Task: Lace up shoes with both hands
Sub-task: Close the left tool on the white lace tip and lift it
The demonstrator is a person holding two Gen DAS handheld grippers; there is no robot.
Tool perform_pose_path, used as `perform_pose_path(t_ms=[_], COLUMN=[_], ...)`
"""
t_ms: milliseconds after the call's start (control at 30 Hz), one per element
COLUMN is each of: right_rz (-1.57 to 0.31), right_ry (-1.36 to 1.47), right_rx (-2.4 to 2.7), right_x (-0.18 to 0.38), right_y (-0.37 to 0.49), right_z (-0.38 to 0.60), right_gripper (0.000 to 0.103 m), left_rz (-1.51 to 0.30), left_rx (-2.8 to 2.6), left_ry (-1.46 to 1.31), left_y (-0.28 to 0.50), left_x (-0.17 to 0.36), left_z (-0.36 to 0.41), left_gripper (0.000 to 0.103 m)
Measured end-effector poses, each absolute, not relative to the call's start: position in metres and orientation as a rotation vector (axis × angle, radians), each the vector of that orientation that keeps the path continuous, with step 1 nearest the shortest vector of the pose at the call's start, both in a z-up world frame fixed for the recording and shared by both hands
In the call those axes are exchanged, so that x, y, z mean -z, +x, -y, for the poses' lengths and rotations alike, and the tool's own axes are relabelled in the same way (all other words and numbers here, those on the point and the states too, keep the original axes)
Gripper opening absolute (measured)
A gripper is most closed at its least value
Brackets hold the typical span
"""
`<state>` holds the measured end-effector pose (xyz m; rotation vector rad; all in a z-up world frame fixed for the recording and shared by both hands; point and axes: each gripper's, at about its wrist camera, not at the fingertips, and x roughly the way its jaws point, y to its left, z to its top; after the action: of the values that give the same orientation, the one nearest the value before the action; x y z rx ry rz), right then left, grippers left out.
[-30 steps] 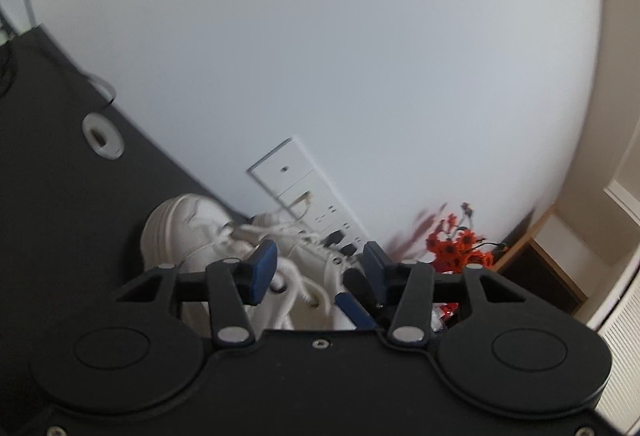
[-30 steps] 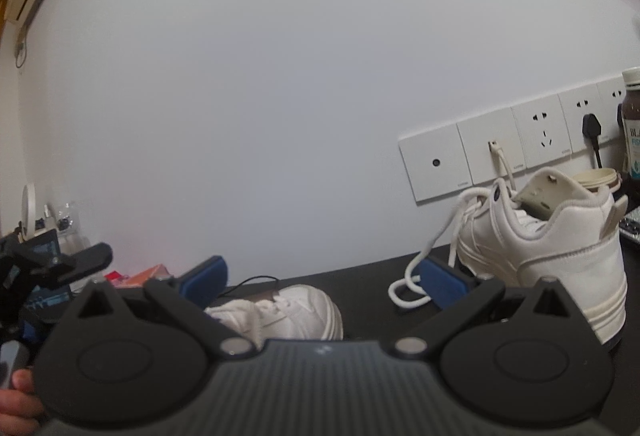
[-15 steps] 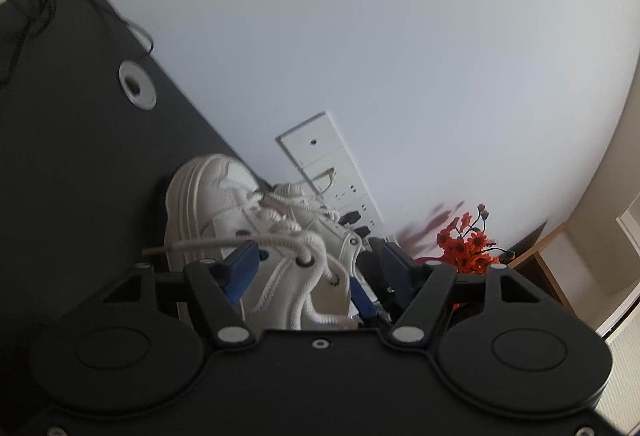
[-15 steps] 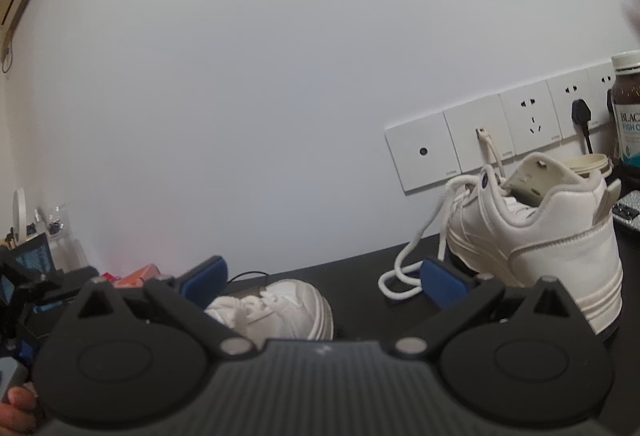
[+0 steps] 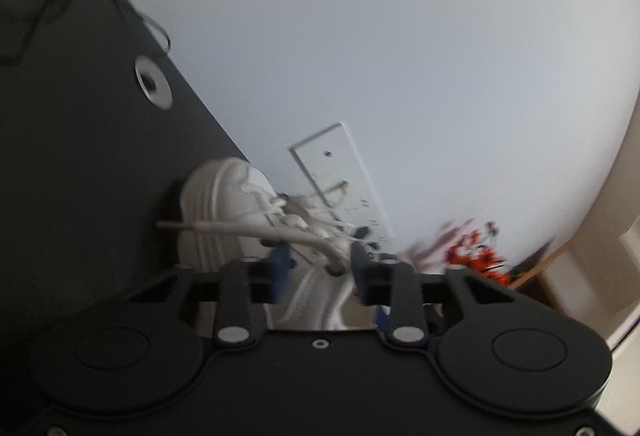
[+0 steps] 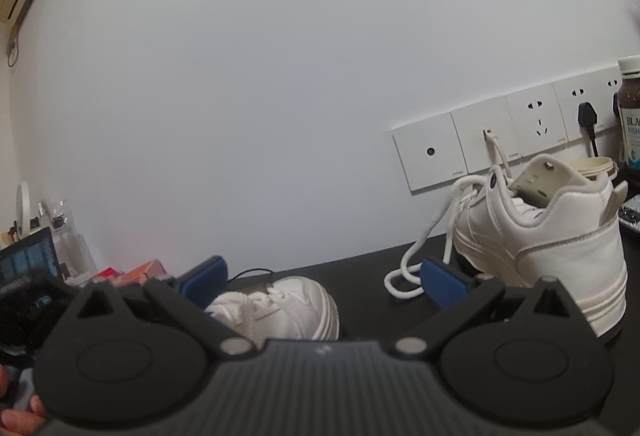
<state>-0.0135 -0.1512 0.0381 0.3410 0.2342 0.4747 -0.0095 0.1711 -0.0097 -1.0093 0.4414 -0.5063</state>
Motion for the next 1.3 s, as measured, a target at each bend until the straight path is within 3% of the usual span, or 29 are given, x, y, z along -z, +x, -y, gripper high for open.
perform_pose_path(t_ms=[133, 833, 1300], right_rz=[-0.225, -0.235, -0.372], right_ry=[0.342, 0.375, 0.925], right_rx=[-0.473, -0.487, -0.853], right_x=[-0.038, -0.038, -0.037], right_y=[-0.014, -0.009, -0.004], right_z=[0.151, 0.156, 0.228], right_gripper=[0.102, 0.103, 0.102], left_rz=[-0.408, -0.33, -0.317], left_rx=[0.527, 0.48, 0.477], left_ry=[-0.988, -0.921, -0.915], left_y=[-0.013, -0.027, -0.031], left_x=[0.004, -0.008, -0.01], left_z=[-0.169, -0.171, -0.17], left_gripper=[0.006, 0.005, 0.005])
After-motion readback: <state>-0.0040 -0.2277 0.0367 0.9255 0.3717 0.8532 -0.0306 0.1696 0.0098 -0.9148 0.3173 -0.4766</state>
